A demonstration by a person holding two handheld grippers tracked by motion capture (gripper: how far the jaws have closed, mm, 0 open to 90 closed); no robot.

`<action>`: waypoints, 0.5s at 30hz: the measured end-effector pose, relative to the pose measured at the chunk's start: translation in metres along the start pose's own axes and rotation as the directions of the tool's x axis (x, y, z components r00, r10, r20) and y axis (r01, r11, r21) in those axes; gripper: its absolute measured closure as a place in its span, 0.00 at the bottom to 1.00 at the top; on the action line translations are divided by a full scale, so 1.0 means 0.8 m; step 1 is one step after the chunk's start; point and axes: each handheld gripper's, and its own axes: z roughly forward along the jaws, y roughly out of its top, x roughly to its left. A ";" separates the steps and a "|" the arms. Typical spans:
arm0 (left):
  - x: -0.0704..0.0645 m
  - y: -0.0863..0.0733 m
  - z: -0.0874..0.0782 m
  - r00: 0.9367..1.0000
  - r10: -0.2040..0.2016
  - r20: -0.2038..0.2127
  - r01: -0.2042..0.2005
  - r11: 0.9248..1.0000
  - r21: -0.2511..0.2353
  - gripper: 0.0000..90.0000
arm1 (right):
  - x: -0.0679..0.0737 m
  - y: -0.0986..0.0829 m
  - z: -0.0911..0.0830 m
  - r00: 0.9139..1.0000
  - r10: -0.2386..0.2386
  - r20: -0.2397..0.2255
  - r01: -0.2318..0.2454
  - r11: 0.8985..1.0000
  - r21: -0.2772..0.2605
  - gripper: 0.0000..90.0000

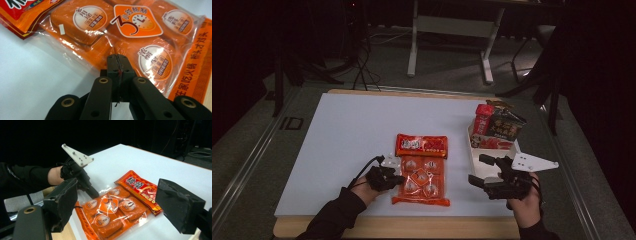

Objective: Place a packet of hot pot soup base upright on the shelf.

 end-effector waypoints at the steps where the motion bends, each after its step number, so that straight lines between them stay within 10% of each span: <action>1: 0.001 0.000 -0.002 1.000 -0.007 -0.006 0.007 1.000 -0.014 0.98 | 0.000 0.000 0.000 1.000 -0.001 0.000 0.001 1.000 0.000 0.20; 15: 0.016 0.014 -0.029 0.997 -0.069 -0.039 0.065 0.993 -0.102 0.72 | 0.003 0.000 -0.005 0.999 -0.030 0.023 0.030 0.999 -0.013 0.19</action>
